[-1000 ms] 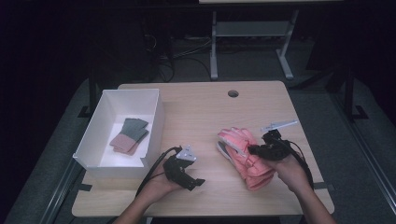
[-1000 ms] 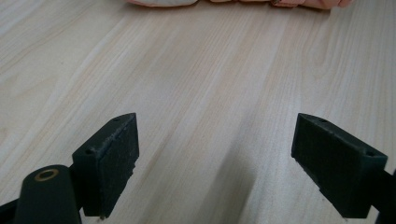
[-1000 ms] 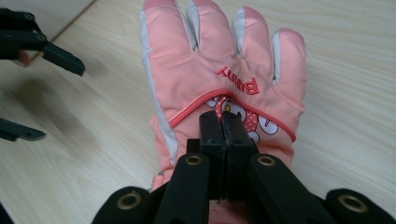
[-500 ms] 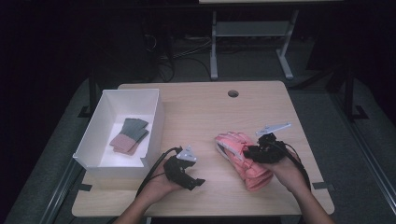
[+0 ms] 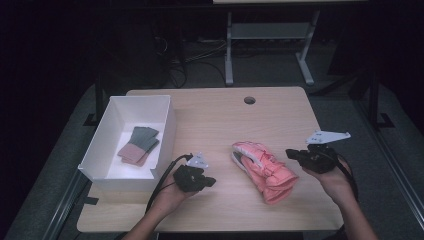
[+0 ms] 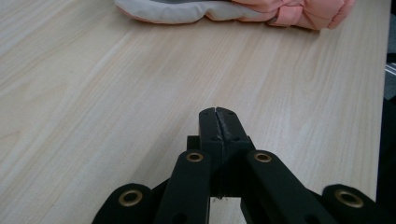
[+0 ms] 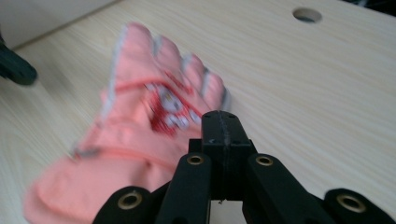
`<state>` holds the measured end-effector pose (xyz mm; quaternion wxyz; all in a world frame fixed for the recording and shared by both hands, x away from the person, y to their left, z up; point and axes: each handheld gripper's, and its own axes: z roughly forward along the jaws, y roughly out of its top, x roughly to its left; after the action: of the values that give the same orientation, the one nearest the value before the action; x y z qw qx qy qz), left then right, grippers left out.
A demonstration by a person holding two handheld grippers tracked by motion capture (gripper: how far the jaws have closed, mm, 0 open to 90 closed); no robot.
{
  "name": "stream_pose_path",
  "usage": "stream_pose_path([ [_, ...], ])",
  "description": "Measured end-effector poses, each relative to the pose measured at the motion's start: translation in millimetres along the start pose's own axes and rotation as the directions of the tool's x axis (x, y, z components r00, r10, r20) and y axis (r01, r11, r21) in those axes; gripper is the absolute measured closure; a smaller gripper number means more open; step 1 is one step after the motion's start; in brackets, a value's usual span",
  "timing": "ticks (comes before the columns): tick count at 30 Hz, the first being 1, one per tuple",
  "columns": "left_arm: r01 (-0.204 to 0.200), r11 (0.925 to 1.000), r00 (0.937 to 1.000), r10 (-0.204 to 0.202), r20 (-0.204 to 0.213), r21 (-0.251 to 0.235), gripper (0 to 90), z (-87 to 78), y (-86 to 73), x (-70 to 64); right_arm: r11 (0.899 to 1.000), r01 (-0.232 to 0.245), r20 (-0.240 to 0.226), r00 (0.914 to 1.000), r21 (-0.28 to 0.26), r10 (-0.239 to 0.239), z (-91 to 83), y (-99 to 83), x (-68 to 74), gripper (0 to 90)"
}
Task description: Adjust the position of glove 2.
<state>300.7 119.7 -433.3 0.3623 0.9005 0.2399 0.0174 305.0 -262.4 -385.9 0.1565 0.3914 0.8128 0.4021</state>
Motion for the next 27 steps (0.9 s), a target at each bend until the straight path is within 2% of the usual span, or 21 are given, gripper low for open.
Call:
stream_pose_path([
  [2, -0.003, 1.0, 1.0, 0.003, -0.002, 0.001, 89.7, -0.4, 1.5, -0.2, 1.0, -0.007, 0.009, 0.9999, 0.003, 0.007, -1.7, -5.0, -2.8, 90.0],
  [5, 0.004, 0.9999, 0.9999, -0.004, 0.014, -0.014, 89.6, 2.3, 7.2, -3.2, 0.999, -0.026, 0.024, 0.9994, 0.02, 0.025, -8.2, -23.5, -11.2, 90.0],
  [7, -0.007, 1.0, 0.9997, 0.007, 0.023, -0.004, 89.6, 6.9, 12.3, -5.5, 0.999, -0.03, 0.025, 0.9993, 0.032, 0.029, -9.1, -27.8, -12.6, 90.0],
  [9, -0.016, 0.9999, 0.9993, 0.016, 0.033, -0.001, 89.7, 16.2, 20.8, -9.9, 0.998, -0.032, 0.017, 0.9994, 0.056, 0.031, -8.6, -39.4, -15.5, 90.0],
  [10, -0.03, 0.9995, 0.9989, 0.03, 0.037, 0.008, 89.7, 19.0, 23.9, -10.4, 0.997, -0.037, 0.01, 0.9993, 0.067, 0.037, -7.3, -42.8, -15.4, 90.0],
  [13, -0.036, 0.9993, 0.9985, 0.036, 0.042, 0.007, 89.7, 26.0, 30.3, -12.1, 0.994, -0.042, -0.029, 0.9986, 0.098, 0.045, 1.7, -51.1, -17.7, 90.0],
  [15, -0.048, 0.9988, 0.9976, 0.047, 0.051, 0.007, 89.7, 32.9, 37.4, -12.3, 0.993, -0.037, -0.036, 0.9985, 0.112, 0.041, 4.9, -52.2, -18.0, 90.0],
  [16, -0.041, 0.9991, 0.9975, 0.041, 0.057, -0.006, 89.7, 40.1, 44.5, -13.7, 0.99, -0.031, -0.058, 0.9976, 0.134, 0.039, 10.9, -54.2, -16.3, 90.0],
  [17, -0.041, 0.9991, 0.9975, 0.041, 0.057, -0.006, 89.7, 40.1, 44.5, -13.7, 0.99, -0.031, -0.058, 0.9976, 0.134, 0.039, 10.9, -54.2, -16.3, 90.0],
  [18, -0.048, 0.9988, 0.9965, 0.049, 0.069, -0.009, 89.7, 46.9, 51.7, -14.3, 0.986, -0.023, -0.069, 0.997, 0.165, 0.035, 15.5, -55.9, -14.1, 90.0],
  [23, -0.053, 0.9985, 0.9955, 0.054, 0.078, -0.013, 89.7, 61.7, 63.3, -15.0, 0.984, -0.001, -0.094, 0.9954, 0.181, 0.019, 21.3, -56.8, -10.0, 90.0],
  [27, -0.046, 0.9988, 0.9943, 0.048, 0.095, -0.019, 89.7, 73.9, 67.7, -14.4, 0.982, 0.005, -0.141, 0.9898, 0.187, 0.022, 22.3, -57.1, -8.0, 90.0],
])
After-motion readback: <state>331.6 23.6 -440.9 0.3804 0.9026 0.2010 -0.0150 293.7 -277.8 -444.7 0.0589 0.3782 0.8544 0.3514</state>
